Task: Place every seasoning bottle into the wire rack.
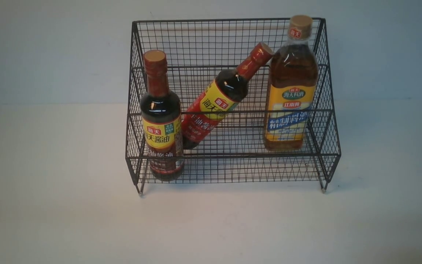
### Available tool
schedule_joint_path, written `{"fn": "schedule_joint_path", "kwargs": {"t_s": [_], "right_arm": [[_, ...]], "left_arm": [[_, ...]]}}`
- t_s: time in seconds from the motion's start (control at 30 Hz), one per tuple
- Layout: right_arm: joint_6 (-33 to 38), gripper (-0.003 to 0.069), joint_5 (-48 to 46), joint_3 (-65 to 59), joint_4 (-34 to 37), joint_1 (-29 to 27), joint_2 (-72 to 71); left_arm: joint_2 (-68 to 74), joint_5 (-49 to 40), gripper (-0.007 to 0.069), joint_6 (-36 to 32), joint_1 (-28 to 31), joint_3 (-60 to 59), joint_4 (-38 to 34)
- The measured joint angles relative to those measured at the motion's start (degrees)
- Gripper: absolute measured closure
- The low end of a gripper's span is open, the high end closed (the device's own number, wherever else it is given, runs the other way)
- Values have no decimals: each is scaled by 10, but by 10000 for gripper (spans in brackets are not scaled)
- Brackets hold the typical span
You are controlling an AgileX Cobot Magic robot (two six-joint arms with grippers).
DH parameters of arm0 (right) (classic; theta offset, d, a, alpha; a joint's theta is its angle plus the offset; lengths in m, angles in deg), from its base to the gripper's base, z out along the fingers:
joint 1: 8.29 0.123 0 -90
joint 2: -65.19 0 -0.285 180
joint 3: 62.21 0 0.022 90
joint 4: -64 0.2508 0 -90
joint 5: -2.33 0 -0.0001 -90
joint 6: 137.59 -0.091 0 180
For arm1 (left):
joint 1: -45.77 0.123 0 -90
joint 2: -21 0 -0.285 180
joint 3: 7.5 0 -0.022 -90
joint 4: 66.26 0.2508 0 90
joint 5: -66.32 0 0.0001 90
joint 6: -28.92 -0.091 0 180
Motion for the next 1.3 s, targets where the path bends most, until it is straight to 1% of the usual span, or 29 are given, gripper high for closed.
{"fn": "schedule_joint_path", "kwargs": {"t_s": [0.07, 0.37, 0.5, 0.57, 0.6, 0.7, 0.77, 0.8, 0.87, 0.9, 0.93, 1.03, 1.07, 1.1, 1.13, 1.17, 1.2, 1.23, 1.3], "right_arm": [[0, 669, 0, 0, 0, 0, 0], [0, 669, 0, 0, 0, 0, 0], [0, 669, 0, 0, 0, 0, 0], [0, 669, 0, 0, 0, 0, 0], [0, 669, 0, 0, 0, 0, 0], [0, 669, 0, 0, 0, 0, 0], [0, 669, 0, 0, 0, 0, 0], [0, 669, 0, 0, 0, 0, 0], [0, 669, 0, 0, 0, 0, 0], [0, 669, 0, 0, 0, 0, 0], [0, 669, 0, 0, 0, 0, 0], [0, 669, 0, 0, 0, 0, 0], [0, 669, 0, 0, 0, 0, 0], [0, 669, 0, 0, 0, 0, 0], [0, 669, 0, 0, 0, 0, 0], [0, 669, 0, 0, 0, 0, 0], [0, 669, 0, 0, 0, 0, 0], [0, 669, 0, 0, 0, 0, 0], [0, 669, 0, 0, 0, 0, 0]], "left_arm": [[0, 5, 616, 1, 0, 0, -1], [0, 81, 616, 1, 0, 0, -2], [0, 104, 616, 11, 0, 0, -3], [0, 129, 616, 17, 0, 1, -2], [6, 155, 616, 21, 0, 14, 1], [40, 160, 616, 29, 0, 69, 6], [114, 101, 616, 39, 0, 181, 16], [142, 57, 616, 42, 0, 220, 20], [226, -68, 616, 45, 0, 329, 24], [258, -106, 616, 45, 0, 358, 24], [298, -170, 616, 43, 0, 404, 23], [409, -331, 616, 3, 0, 525, 6], [409, -331, 616, 3, 0, 532, 3], [465, -388, 616, -50, 0, 583, -24], [486, -404, 616, -80, 0, 611, -46], [522, -429, 616, -150, 0, 648, -85], [533, -432, 616, -159, 0, 653, -91], [563, -454, 616, -222, 0, 690, -136], [631, -500, 616, -312, 0, 756, -223]]}}
